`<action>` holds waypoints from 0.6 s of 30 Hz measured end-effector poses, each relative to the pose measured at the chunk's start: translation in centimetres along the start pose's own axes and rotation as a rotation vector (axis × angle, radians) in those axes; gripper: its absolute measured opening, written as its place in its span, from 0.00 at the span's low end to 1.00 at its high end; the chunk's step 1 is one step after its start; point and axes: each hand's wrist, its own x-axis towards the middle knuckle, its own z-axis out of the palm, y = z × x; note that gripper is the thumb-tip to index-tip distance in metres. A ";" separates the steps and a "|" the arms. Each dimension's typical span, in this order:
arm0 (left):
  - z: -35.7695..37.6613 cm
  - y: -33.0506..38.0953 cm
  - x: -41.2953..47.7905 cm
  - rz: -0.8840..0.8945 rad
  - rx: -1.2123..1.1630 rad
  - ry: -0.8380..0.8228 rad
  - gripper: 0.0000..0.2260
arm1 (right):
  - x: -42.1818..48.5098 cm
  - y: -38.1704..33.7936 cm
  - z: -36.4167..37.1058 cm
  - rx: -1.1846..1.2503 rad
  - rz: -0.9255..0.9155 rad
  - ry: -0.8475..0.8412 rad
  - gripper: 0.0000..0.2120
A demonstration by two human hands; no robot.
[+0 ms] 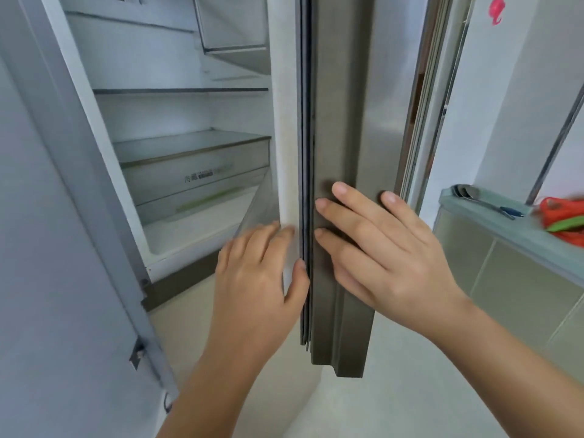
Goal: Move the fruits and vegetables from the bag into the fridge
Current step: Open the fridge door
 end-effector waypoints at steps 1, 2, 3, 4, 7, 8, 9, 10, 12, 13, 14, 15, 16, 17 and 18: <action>0.3 1.0 0.0 -0.007 -0.012 0.008 0.19 | -0.7 0.8 -0.4 0.004 0.000 -0.001 0.08; 0.6 2.0 0.0 -0.013 -0.022 0.017 0.19 | -1.4 1.6 -0.9 0.007 0.002 -0.003 0.08; 0.9 3.1 0.0 -0.017 -0.027 0.024 0.19 | -2.1 2.5 -1.3 0.008 0.004 -0.003 0.09; 1.3 4.2 0.0 -0.019 -0.026 0.028 0.19 | -2.8 3.3 -1.7 0.010 0.005 -0.006 0.10; 2.6 7.2 0.0 -0.007 -0.007 0.022 0.19 | -5.0 5.7 -2.6 0.015 0.018 -0.011 0.12; 3.1 8.1 -0.1 -0.006 -0.002 0.021 0.19 | -5.7 6.5 -2.9 0.010 0.028 -0.005 0.12; 3.5 9.0 -0.1 -0.007 0.003 0.023 0.19 | -6.3 7.2 -3.1 0.005 0.042 0.004 0.12; 4.0 9.8 0.0 -0.008 0.008 0.029 0.19 | -7.0 7.8 -3.3 0.005 0.058 0.013 0.13; 5.0 11.3 0.0 -0.007 0.019 0.039 0.19 | -8.3 9.1 -3.6 0.024 0.097 0.018 0.13; 5.5 12.1 0.1 -0.004 0.020 0.041 0.19 | -9.0 9.7 -3.8 0.034 0.120 0.015 0.13; 6.0 12.9 0.2 0.001 0.017 0.044 0.19 | -9.6 10.3 -3.9 0.043 0.145 0.006 0.14; 6.4 13.7 0.3 0.008 0.013 0.051 0.19 | -10.3 10.8 -4.0 0.048 0.172 -0.008 0.15; 6.9 14.5 0.4 0.015 0.010 0.057 0.19 | -11.0 11.4 -4.1 0.054 0.200 -0.027 0.16; 7.4 15.2 0.6 0.022 0.011 0.059 0.19 | -11.6 11.8 -4.1 0.061 0.228 -0.049 0.18; 7.9 15.9 0.7 0.029 0.014 0.059 0.18 | -12.3 12.3 -4.2 0.070 0.260 -0.075 0.19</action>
